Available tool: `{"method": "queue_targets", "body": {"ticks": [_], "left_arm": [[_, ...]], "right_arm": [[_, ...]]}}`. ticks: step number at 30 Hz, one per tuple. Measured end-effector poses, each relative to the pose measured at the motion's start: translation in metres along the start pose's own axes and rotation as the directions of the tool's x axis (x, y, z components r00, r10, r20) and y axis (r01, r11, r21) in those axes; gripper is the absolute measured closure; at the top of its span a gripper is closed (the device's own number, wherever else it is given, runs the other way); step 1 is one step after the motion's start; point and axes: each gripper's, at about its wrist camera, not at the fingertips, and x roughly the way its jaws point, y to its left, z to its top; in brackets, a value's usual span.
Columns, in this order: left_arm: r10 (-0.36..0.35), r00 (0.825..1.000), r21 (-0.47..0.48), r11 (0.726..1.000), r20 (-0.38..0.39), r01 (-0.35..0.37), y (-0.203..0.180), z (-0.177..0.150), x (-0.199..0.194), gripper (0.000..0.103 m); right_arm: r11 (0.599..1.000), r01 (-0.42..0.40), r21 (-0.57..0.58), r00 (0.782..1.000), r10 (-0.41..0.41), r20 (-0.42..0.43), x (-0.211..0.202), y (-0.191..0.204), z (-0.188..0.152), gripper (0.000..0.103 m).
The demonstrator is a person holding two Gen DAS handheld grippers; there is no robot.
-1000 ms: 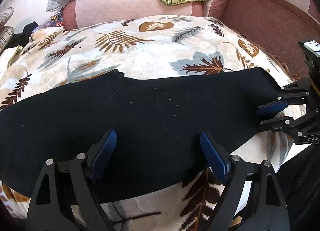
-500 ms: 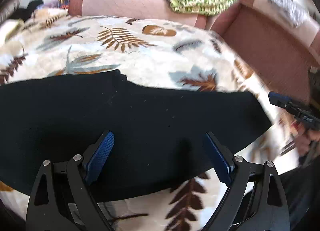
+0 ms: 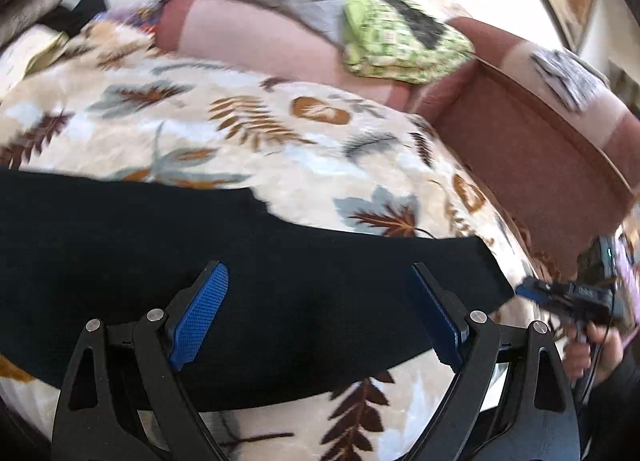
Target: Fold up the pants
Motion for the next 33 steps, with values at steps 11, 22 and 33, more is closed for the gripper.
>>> {"method": "queue_targets", "body": {"ticks": [11,22,33], "left_arm": [[0.048,0.998,-0.069,0.996,-0.038,-0.051,0.021,-0.002,0.006,0.013],[0.055,0.997,-0.068,0.996,-0.049,-0.058,0.020,-0.003,0.008,0.013],[0.055,0.997,-0.069,0.996,-0.049,-0.058,0.020,-0.003,0.008,0.013]], "right_arm": [[0.897,-0.183,0.404,0.983,0.172,0.062,0.014,-0.043,-0.033,0.065],[0.896,-0.181,0.405,0.983,0.172,0.058,0.032,-0.045,-0.019,0.063],[0.910,-0.121,0.397,0.993,0.111,0.047,0.033,-0.044,-0.019,0.088]]}}
